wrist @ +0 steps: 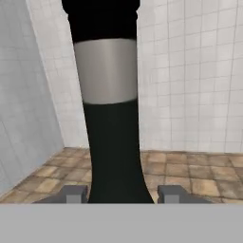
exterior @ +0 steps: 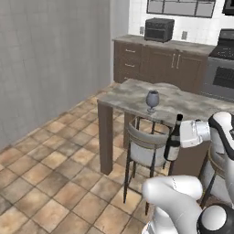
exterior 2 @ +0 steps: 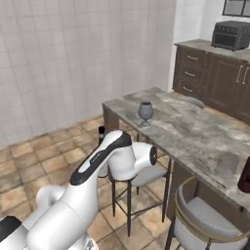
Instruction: There is a wine glass and glass cup on the dining counter. Place the wine bottle next to the wine glass and the juice bottle next to the glass cup.
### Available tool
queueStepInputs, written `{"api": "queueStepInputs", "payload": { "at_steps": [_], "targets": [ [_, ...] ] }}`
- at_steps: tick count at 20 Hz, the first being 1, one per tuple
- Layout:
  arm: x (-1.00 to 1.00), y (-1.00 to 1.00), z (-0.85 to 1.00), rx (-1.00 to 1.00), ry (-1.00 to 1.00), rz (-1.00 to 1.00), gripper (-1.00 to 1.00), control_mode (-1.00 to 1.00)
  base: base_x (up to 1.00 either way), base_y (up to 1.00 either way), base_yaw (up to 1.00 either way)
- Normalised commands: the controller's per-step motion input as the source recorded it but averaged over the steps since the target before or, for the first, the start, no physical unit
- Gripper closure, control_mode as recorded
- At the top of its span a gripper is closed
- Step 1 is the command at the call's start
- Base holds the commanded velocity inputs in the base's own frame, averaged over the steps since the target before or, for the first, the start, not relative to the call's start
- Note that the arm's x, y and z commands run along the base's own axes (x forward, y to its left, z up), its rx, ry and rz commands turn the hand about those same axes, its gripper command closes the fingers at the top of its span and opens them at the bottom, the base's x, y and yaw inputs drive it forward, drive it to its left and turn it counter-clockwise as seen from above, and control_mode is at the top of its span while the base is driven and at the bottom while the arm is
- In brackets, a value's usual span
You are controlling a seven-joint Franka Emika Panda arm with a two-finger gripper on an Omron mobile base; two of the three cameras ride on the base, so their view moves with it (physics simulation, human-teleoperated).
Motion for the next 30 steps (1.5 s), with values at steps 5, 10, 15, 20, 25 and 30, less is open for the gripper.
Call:
{"api": "queueStepInputs", "payload": {
  "at_steps": [5, 10, 15, 20, 25, 30],
  "targets": [
    [0.0, 0.0, 0.0, 0.0, 0.0, 0.0, 1.0, 1.0, 0.49, 0.3, -0.64],
    [0.0, 0.0, 0.0, 0.0, 0.0, 0.0, 1.0, 1.0, 0.58, 0.37, -0.51],
    [0.0, 0.0, 0.0, 0.0, 0.0, 0.0, 1.0, 1.0, 0.63, 0.44, -0.35],
    [0.0, 0.0, 0.0, 0.0, 0.0, 0.0, 1.0, 1.0, 0.54, 0.48, 0.04],
    [0.0, 0.0, 0.0, 0.0, 0.0, 0.0, 1.0, 1.0, 0.76, 0.23, 0.04],
    [0.0, 0.0, 0.0, 0.0, 0.0, 0.0, 1.0, 1.0, 0.7, 0.04, 0.0]
  ]
}}
